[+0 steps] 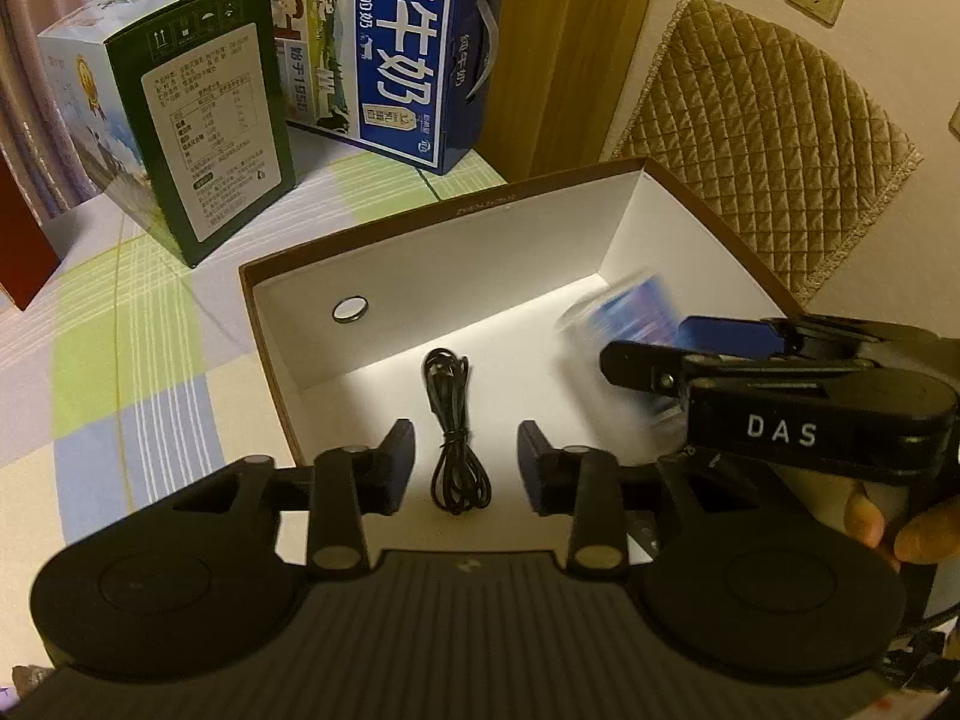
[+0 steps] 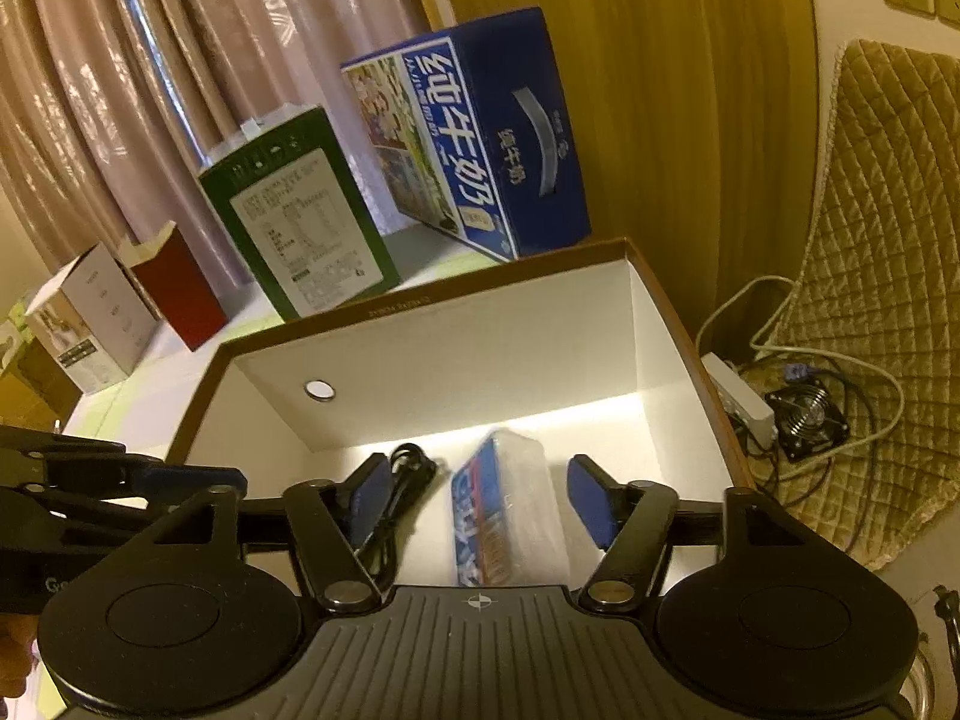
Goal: Organize objects
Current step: 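Open the left tool to drop the cable while the right tool releases the blue pack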
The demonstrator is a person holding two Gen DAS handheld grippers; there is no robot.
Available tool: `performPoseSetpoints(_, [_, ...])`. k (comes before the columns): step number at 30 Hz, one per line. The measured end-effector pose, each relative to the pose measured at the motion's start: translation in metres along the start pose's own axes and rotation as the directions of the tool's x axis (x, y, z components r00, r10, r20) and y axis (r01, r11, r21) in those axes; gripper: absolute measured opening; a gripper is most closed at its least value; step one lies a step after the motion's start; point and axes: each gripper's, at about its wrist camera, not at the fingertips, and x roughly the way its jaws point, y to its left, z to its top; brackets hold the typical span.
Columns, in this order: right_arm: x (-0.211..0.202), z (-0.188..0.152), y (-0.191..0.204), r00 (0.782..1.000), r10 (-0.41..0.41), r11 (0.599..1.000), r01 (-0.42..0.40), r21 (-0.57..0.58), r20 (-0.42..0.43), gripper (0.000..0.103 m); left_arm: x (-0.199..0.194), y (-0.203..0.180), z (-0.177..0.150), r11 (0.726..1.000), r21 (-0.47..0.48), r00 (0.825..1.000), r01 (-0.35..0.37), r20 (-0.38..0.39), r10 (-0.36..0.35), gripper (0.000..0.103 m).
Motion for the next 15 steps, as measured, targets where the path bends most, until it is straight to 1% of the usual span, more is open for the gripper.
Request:
performPoseSetpoints(2, [-0.004, 0.000, 0.003, 1.000, -0.008, 1.000, 0.008, -0.019, 0.003, 0.067, -0.002, 0.000, -0.002, 1.000, 0.001, 1.000, 0.000, 0.003, 0.000, 0.044])
performPoseSetpoints(4, [-0.009, -0.001, 0.004, 1.000, -0.007, 1.000, 0.007, -0.025, 0.002, 0.068, -0.004, -0.001, -0.003, 1.000, 0.002, 1.000, 0.002, 0.005, -0.002, 0.044])
performPoseSetpoints(9, [-0.026, -0.005, 0.003, 1.000, -0.029, 0.999, 0.029, -0.031, 0.009, 0.081, -0.010, -0.002, -0.008, 1.000, 0.010, 1.000, 0.010, 0.015, -0.011, 0.053])
performPoseSetpoints(13, [-0.044, -0.009, 0.002, 0.999, -0.030, 0.999, 0.031, -0.032, 0.020, 0.087, -0.016, -0.002, -0.012, 1.000, 0.007, 1.000, 0.012, 0.024, -0.012, 0.058])
performPoseSetpoints(15, [-0.053, -0.011, 0.001, 0.999, -0.032, 0.999, 0.032, -0.025, 0.025, 0.092, -0.021, -0.001, -0.013, 1.000, 0.000, 0.999, 0.013, 0.031, -0.013, 0.060])
